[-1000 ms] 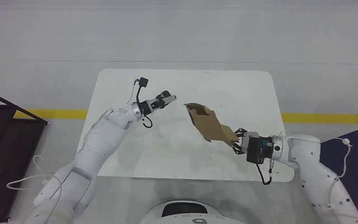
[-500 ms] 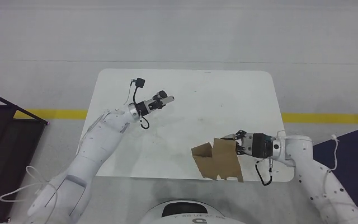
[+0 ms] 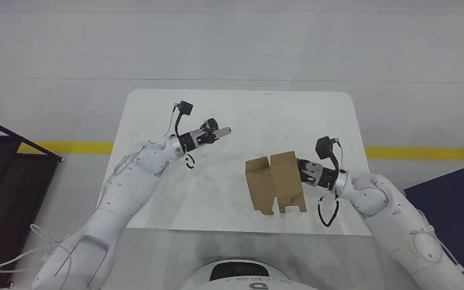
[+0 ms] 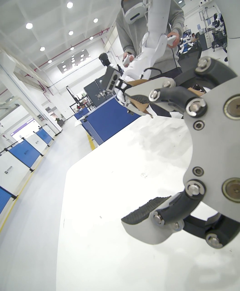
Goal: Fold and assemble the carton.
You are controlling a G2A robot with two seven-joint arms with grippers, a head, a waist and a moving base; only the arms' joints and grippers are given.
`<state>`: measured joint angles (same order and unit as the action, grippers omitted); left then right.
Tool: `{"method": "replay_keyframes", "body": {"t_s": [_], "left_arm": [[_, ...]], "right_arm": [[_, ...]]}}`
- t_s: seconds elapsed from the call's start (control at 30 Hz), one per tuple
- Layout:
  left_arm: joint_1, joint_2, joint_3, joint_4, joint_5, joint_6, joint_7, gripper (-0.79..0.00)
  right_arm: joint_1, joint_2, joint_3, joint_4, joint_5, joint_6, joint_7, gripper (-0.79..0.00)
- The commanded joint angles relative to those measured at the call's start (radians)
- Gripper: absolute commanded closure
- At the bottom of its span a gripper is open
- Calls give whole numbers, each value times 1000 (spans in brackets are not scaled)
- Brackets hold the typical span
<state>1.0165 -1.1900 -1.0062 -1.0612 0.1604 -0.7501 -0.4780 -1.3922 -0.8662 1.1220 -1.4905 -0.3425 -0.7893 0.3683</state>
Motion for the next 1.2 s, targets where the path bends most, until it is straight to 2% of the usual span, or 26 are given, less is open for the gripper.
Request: {"method": "replay_keyframes", "body": {"t_s": [0.0, 0.2, 0.27, 0.37, 0.43, 0.5, 0.6, 0.7, 0.97, 1.1, 1.17], "left_arm": [[0, 0, 0, 1, -1, 0, 0, -785], [0, 0, 0, 1, -1, 0, 0, -785], [0, 0, 0, 1, -1, 0, 0, -785], [0, 0, 0, 1, -1, 0, 0, -785], [0, 0, 0, 1, -1, 0, 0, -785], [0, 0, 0, 1, -1, 0, 0, -785], [0, 0, 0, 1, -1, 0, 0, -785], [11, 1, -4, -15, 3, 17, 11, -785], [56, 18, -63, -13, -15, 22, 22, -785], [94, 23, -84, 10, -36, 43, 34, -785], [110, 25, -93, 25, -52, 48, 46, -785]], "right_arm": [[-1, 0, 0, 1, -42, -5, -11, 0], [-2, 0, 0, 2, -41, 1, -11, 0], [-7, -2, 3, 9, 2, 78, 13, 0], [-3, -1, 1, 19, 198, 208, 155, 0], [11, 1, 8, 10, 272, 295, 248, 0], [14, 2, 8, 4, 320, 366, 320, 0], [15, 4, 16, -13, 303, 394, 348, 0], [7, 4, 19, -30, 276, 370, 333, 0], [-20, -1, 12, -58, 154, 163, 230, 0], [-16, -7, -6, -33, 235, 179, 267, 0], [-8, -10, -23, -13, 327, 215, 329, 0]]}}
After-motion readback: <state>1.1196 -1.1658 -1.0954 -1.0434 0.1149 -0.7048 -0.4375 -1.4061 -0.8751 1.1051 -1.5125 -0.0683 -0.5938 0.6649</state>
